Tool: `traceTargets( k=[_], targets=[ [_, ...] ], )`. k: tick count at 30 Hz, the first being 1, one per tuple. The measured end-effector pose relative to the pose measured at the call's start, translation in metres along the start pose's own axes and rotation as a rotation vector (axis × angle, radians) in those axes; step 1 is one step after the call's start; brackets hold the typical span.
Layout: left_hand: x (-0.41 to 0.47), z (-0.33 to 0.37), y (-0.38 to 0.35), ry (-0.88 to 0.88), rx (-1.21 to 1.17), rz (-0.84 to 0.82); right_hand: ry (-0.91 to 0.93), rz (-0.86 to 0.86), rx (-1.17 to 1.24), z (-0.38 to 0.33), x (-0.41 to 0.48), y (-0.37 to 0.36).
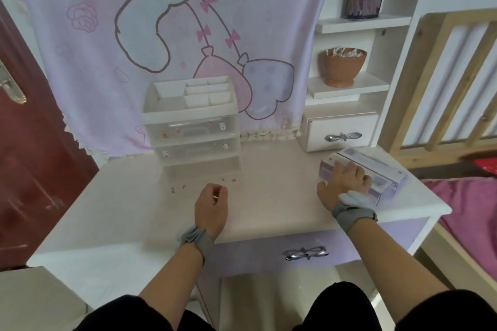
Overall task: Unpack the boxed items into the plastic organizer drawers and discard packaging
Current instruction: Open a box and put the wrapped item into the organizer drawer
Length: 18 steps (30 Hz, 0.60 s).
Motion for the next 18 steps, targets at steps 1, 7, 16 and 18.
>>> traceTargets(
  k=[1, 7, 16, 18],
  targets=[
    [0.001, 0.002, -0.006, 0.0, -0.006, -0.018, 0.001, -0.007, -0.037, 0.002, 0.003, -0.002],
    [0.004, -0.005, -0.014, 0.09, -0.063, -0.071, 0.096, 0.03, -0.17, -0.002, 0.021, 0.001],
    [0.009, -0.009, -0.012, 0.161, -0.142, -0.114, 0.074, -0.356, 0.175, -0.015, 0.029, 0.005],
    [0.01, -0.011, -0.012, 0.192, -0.174, -0.119, 0.098, -0.354, 0.433, -0.03, 0.027, 0.009]
  ],
)
Point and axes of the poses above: each hand's wrist, its own x-axis towards the middle knuckle, its own y-axis out of the back of the hand, z = x × y, the point moved 6 cm from there along x, towards the middle knuckle, and after that the axes turned 7 degrees about z, right-handed, at the moved point
